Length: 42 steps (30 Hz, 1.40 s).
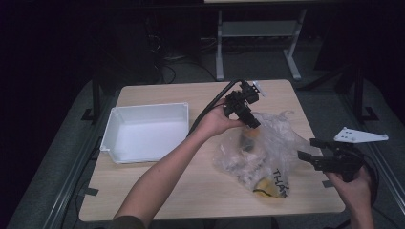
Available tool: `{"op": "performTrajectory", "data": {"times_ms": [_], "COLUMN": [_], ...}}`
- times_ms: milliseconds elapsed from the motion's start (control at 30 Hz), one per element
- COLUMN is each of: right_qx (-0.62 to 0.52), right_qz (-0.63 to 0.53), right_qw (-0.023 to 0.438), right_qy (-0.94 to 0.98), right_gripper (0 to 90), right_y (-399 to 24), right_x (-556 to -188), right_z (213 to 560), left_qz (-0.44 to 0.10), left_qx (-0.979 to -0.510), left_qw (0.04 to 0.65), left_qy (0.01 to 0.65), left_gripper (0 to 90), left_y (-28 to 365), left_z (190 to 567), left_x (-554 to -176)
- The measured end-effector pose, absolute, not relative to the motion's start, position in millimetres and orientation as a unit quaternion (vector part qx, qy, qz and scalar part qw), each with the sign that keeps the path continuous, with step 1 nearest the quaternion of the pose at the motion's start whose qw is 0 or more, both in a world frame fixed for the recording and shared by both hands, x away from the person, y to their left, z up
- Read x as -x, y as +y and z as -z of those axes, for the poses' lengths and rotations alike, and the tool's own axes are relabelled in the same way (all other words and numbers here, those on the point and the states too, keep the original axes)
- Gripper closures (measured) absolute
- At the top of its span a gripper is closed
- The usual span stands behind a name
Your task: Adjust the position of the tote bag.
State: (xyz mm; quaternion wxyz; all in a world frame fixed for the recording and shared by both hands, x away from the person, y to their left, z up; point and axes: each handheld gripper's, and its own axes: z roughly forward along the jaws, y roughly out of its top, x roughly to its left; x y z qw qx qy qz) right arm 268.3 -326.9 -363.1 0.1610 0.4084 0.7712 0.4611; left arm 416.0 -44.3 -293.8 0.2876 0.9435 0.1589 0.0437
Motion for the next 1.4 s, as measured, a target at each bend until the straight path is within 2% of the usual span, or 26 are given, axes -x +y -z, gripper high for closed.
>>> {"op": "performTrajectory", "data": {"times_ms": [433,967,1233,1400], "right_qx": [-0.406,-0.406,-0.405,-0.406], "right_qz": [-0.463,-0.465,-0.466,-0.469], "right_qw": [0.159,0.163,0.164,0.168], "right_qy": [0.772,0.770,0.769,0.766], "right_gripper": [27.3,27.3,27.3,27.3], "right_y": [-325.6,-326.6,-326.8,-328.3], "right_x": [-268.3,-267.3,-266.6,-264.8], "right_z": [362.3,360.7,359.5,357.3], "left_qz": [-0.058,-0.054,-0.053,-0.055], "left_qx": [-0.950,-0.948,-0.947,-0.950], "left_qw": [0.270,0.276,0.276,0.269], "left_qy": [0.146,0.151,0.155,0.151], "left_gripper": [60.3,63.5,70.1,78.9], "left_y": [-49.9,-43.8,-39.6,-38.7], "left_z": [293.8,287.2,283.5,283.9], "left_x": [-416.0,-414.9,-415.9,-414.6]}}
